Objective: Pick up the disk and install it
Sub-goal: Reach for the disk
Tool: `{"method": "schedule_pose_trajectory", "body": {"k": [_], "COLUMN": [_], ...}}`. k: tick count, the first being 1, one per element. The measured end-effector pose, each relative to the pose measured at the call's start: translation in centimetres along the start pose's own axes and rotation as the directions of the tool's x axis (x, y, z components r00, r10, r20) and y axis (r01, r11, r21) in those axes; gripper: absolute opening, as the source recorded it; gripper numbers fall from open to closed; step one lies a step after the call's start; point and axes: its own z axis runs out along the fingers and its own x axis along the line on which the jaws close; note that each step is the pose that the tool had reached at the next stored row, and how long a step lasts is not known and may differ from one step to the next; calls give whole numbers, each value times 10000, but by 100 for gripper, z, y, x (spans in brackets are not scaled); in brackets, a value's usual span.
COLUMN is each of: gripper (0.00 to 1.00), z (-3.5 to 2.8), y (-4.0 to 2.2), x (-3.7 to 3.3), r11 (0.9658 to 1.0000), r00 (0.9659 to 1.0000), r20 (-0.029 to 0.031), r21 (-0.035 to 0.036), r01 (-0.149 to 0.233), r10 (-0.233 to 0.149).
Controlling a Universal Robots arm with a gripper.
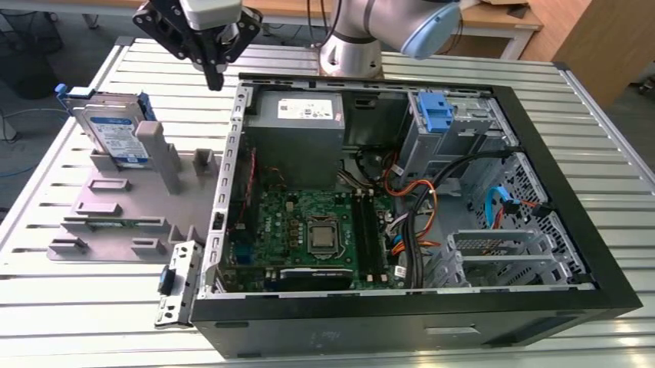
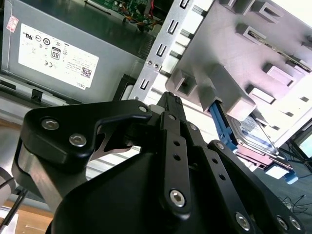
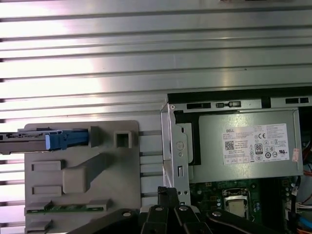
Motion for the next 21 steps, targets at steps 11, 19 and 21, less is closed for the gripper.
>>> {"method": "schedule_pose_trajectory", "body": {"k": [11, 19, 21], "gripper": [11, 11, 11], "z": [5, 4, 4], "y": [-7, -7, -8], "x": [94, 99, 104], "r11": [10000, 10000, 10000], "r00": [10000, 10000, 10000], "r20": [1, 0, 0], "r21": [-1, 0, 0], "r01": [0, -5, -5], "r10": [0, 5, 5]}}
